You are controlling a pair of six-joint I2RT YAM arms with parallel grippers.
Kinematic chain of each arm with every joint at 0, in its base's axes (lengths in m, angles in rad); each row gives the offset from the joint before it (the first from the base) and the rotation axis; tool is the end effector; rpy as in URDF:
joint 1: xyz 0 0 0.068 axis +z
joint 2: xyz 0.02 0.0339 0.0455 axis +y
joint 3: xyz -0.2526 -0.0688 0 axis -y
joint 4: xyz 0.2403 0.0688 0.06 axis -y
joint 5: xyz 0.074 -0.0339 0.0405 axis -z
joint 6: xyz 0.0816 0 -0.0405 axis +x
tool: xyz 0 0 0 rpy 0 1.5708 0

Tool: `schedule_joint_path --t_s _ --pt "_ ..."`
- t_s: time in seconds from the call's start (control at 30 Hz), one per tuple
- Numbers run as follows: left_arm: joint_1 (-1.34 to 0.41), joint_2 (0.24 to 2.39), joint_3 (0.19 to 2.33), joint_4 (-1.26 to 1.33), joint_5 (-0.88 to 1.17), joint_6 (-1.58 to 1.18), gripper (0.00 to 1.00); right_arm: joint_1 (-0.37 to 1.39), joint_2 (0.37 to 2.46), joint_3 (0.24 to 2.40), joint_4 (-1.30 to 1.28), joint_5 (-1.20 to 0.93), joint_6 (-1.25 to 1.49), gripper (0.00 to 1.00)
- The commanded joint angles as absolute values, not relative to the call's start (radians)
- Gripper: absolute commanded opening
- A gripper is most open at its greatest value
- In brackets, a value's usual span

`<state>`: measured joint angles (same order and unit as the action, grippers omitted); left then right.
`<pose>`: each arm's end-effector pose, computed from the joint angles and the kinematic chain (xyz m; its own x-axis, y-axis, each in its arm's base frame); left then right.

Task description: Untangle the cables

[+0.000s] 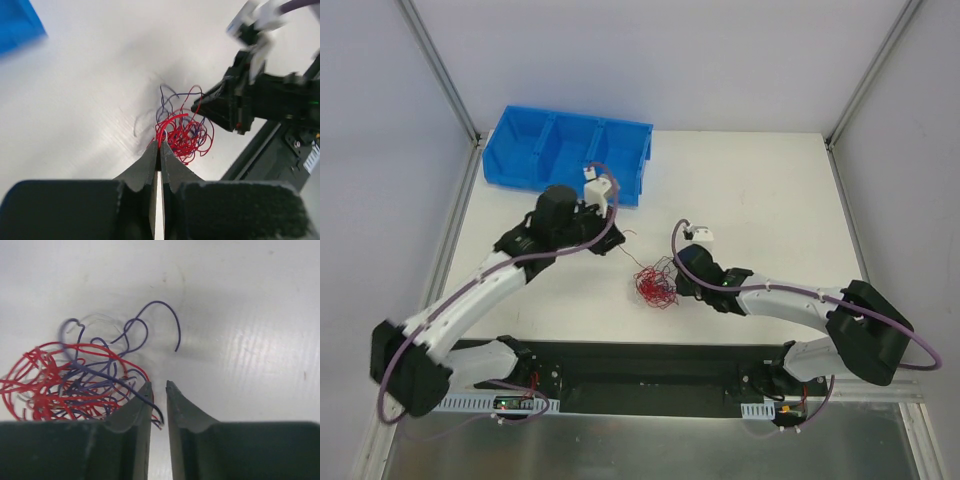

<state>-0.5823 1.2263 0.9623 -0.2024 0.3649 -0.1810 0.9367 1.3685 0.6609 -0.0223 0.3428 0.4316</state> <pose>0.2483 -0.1984 0.2789 -0.5098 0.1344 -0.8497 0.6996 0.6396 -0.3186 0.2018 0.2281 0.1498 -0.6141 -0.1701 -0.7707 -0.3891 0.9148 0.1082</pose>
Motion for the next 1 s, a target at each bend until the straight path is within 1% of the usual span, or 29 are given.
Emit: schedule_joint_path --t_s 0.0,0.07,0.1,0.17,0.23,0.33,0.4,0.43,0.47,0.57,0.63,0.67,0.7,0.77,0.83,0.9,0.97 --pt "-0.588 0.912 0.855 -0.052 0.220 -0.088 0.00 0.939 1.377 0.646 -0.095 0.477 0.445 0.12" --pt "-0.589 0.795 0.804 -0.014 0.190 -0.078 0.00 0.939 1.374 0.638 -0.116 0.503 0.449 0.03" --pt "-0.589 0.752 0.789 -0.003 0.183 -0.075 0.00 0.939 1.367 0.632 -0.126 0.523 0.454 0.01" --pt "-0.589 0.677 0.782 0.029 0.148 -0.084 0.00 0.937 1.347 0.626 -0.155 0.561 0.451 0.01" --pt "-0.589 0.631 0.824 0.005 0.100 -0.110 0.00 0.931 1.325 0.621 -0.190 0.615 0.448 0.01" --pt "-0.589 0.604 0.929 -0.083 0.031 -0.146 0.00 0.898 1.284 0.604 -0.207 0.637 0.434 0.01" --pt "-0.589 0.636 1.053 -0.167 0.008 -0.167 0.00 0.873 1.255 0.589 -0.201 0.626 0.420 0.01" --pt "-0.589 0.658 1.092 -0.208 0.006 -0.181 0.00 0.867 1.241 0.586 -0.187 0.608 0.388 0.04" --pt "-0.589 0.676 1.129 -0.244 0.008 -0.201 0.00 0.865 1.232 0.587 -0.166 0.573 0.320 0.09" --pt "-0.589 0.733 1.183 -0.284 0.067 -0.258 0.00 0.873 1.198 0.621 -0.149 0.437 0.174 0.29" --pt "-0.589 0.764 1.213 -0.285 0.138 -0.307 0.00 0.876 1.161 0.633 -0.155 0.385 0.126 0.39" --pt "-0.589 0.787 1.235 -0.285 0.185 -0.322 0.00 0.880 1.126 0.637 -0.152 0.358 0.106 0.48" --pt "-0.589 0.802 1.261 -0.285 0.224 -0.337 0.00 0.884 1.097 0.635 -0.135 0.310 0.072 0.52" --pt "-0.589 0.831 1.310 -0.287 0.273 -0.366 0.00 0.900 1.049 0.626 -0.071 0.230 0.017 0.64" --pt "-0.589 0.857 1.360 -0.287 0.296 -0.377 0.00 0.916 1.035 0.614 0.035 0.152 -0.029 0.71" --pt "-0.589 0.876 1.416 -0.285 0.307 -0.382 0.00 0.928 1.070 0.618 0.128 0.056 -0.060 0.73" --pt "-0.589 0.896 1.465 -0.285 0.321 -0.383 0.00 0.949 1.150 0.662 0.164 0.026 -0.060 0.74"
